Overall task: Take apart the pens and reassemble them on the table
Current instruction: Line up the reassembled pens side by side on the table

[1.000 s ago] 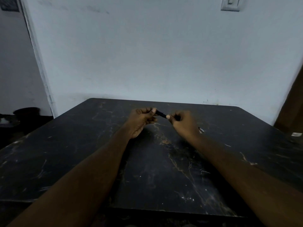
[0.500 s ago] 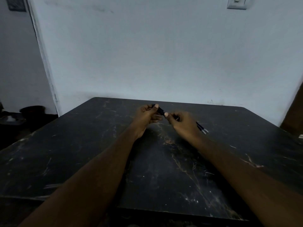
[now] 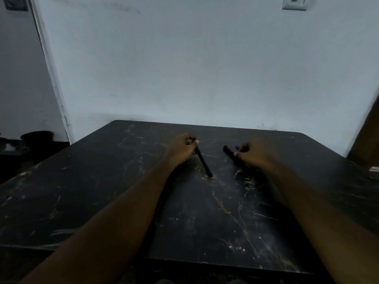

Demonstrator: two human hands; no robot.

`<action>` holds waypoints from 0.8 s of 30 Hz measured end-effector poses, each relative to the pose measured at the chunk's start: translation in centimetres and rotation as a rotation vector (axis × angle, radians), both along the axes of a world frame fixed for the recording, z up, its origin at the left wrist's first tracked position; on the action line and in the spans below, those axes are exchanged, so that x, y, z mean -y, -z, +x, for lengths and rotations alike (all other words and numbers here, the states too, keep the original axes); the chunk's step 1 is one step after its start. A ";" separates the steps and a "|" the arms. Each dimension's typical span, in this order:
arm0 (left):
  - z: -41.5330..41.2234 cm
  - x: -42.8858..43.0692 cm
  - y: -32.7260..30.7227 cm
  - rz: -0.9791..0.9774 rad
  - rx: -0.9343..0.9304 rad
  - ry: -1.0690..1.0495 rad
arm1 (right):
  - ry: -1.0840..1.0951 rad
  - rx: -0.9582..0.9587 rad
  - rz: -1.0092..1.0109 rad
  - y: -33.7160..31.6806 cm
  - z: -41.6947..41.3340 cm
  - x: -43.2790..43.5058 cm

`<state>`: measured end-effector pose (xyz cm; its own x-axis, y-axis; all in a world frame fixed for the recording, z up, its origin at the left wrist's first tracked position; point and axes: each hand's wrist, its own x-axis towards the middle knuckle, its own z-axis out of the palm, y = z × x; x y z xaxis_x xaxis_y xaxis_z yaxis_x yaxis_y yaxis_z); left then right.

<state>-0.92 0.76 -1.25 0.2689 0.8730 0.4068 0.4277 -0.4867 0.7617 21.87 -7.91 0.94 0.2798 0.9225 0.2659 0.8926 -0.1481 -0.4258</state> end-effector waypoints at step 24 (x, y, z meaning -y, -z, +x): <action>1.2 1.0 0.4 0.166 -0.595 0.013 | -0.060 -0.231 0.135 0.2 -1.5 -0.6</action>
<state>0.24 -0.23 -1.68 0.5017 0.8061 0.3137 0.7494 -0.5862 0.3078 20.40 -7.33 0.75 0.2931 0.9000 0.3225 0.7747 -0.0259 -0.6318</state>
